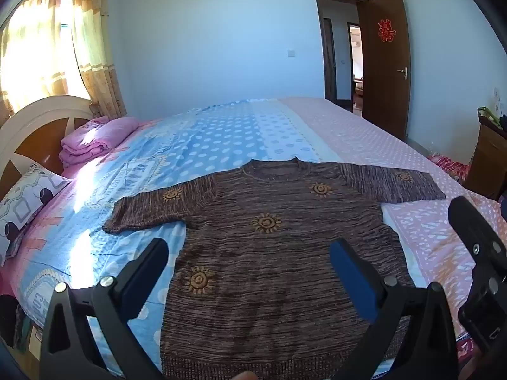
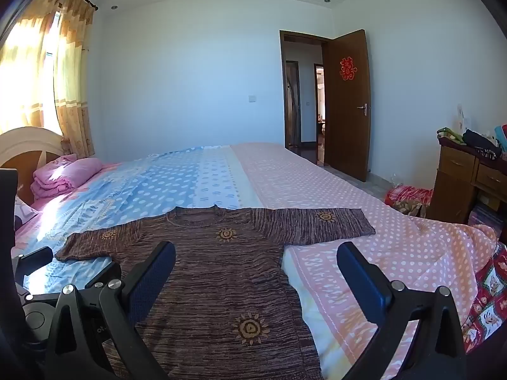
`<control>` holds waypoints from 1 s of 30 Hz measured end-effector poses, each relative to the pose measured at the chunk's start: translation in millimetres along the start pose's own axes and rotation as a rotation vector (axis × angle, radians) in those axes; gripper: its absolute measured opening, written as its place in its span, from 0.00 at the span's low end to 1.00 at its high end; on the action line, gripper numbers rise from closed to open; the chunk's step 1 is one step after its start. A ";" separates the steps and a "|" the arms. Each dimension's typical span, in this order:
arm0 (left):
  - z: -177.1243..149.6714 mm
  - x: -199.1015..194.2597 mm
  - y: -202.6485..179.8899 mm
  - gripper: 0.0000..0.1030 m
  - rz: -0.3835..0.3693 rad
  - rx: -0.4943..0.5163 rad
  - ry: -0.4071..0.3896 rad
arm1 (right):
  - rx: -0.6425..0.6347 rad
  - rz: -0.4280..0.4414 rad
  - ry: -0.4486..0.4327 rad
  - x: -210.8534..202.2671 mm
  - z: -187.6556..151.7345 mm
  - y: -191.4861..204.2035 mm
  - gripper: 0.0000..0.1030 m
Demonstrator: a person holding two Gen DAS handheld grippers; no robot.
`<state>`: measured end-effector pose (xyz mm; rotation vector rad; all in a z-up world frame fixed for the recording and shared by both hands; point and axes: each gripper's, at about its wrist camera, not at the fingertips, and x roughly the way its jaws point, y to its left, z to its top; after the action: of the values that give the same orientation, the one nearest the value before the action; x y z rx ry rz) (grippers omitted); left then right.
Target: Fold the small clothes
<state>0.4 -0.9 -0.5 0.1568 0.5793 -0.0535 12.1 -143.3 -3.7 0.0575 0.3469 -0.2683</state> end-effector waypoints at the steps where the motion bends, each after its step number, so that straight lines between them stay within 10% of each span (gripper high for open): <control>1: 0.0 0.8 -1.5 1.00 0.004 0.001 0.005 | 0.001 0.000 0.001 -0.2 0.0 -0.3 0.99; 30: -2.8 1.3 11.2 1.00 -0.030 -0.062 0.003 | -0.013 0.000 0.036 2.9 -5.2 2.7 0.99</control>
<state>1.0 10.6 -2.1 0.0876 0.5854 -0.0642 13.7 -140.8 -9.5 0.0493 0.3841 -0.2650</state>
